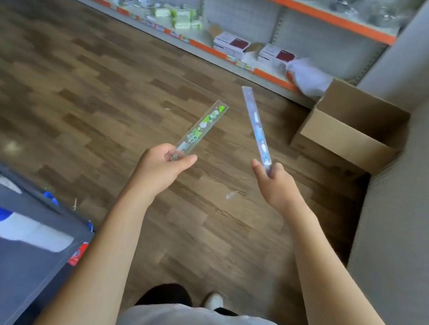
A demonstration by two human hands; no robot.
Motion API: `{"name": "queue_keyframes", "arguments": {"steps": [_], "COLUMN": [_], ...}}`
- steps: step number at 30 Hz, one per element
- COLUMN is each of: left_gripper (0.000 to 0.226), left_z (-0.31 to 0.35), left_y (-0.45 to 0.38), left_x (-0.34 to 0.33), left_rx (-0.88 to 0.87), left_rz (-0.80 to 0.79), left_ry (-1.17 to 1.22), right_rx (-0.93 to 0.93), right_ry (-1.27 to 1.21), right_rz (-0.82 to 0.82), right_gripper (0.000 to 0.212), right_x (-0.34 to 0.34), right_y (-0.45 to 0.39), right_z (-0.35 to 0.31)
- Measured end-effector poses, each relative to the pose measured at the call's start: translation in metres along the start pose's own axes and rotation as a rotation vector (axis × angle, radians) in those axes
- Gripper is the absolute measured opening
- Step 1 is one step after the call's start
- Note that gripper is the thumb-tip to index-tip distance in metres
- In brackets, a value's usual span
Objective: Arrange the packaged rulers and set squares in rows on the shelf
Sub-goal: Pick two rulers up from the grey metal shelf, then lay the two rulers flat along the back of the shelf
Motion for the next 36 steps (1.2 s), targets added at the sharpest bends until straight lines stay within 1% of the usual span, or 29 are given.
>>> {"name": "queue_keyframes", "arguments": {"steps": [4,7,11,15,18,21,25,28,31,36], "left_gripper": [0.02,0.022,0.026,0.025,0.022,0.021,0.021,0.028,0.037,0.043], "left_z": [0.017,0.03,0.044,0.058,0.08,0.111,0.152,0.174,0.185,0.193], "left_y": [-0.022,-0.045,-0.086,-0.139,-0.188,-0.242,-0.31,-0.356,-0.392,-0.44], "left_x": [-0.043,-0.069,-0.101,-0.128,-0.141,-0.145,-0.142,-0.14,-0.143,-0.16], "left_rx": [-0.026,-0.028,-0.043,-0.06,-0.097,-0.165,-0.306,-0.369,-0.367,-0.296], "left_rz": [-0.038,-0.085,-0.162,-0.235,-0.276,-0.273,-0.218,-0.188,-0.191,-0.251], "left_ry": [-0.049,-0.084,-0.137,-0.182,-0.172,-0.205,-0.436,-0.615,-0.688,-0.709], "right_rx": [-0.097,-0.177,-0.249,-0.274,-0.283,-0.306,-0.293,-0.255,-0.218,-0.221], "right_ry": [-0.041,-0.043,-0.032,-0.029,-0.012,-0.018,-0.066,-0.065,-0.073,-0.035], "right_rz": [0.104,0.142,0.151,0.176,0.206,0.237,0.263,0.294,0.312,0.284], "right_gripper": [0.062,0.069,0.066,0.059,0.055,0.053,0.042,0.036,0.034,0.032], "right_x": [0.028,0.046,0.064,0.076,0.09,0.107,0.127,0.139,0.145,0.155], "right_y": [-0.018,-0.032,-0.062,-0.101,-0.142,-0.188,-0.251,-0.294,-0.328,-0.376], "right_z": [0.025,0.04,0.06,0.066,0.056,0.037,0.001,-0.023,-0.035,-0.042]}}
Point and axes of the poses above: each hand's wrist, its own y-axis away from the middle knuckle, its own x-axis out of the back of the hand, z = x × y, the point moved 5 cm from there along -y, towards the middle knuckle, and after that the axes turned 2 degrees about -z, right-handed, at the moved point
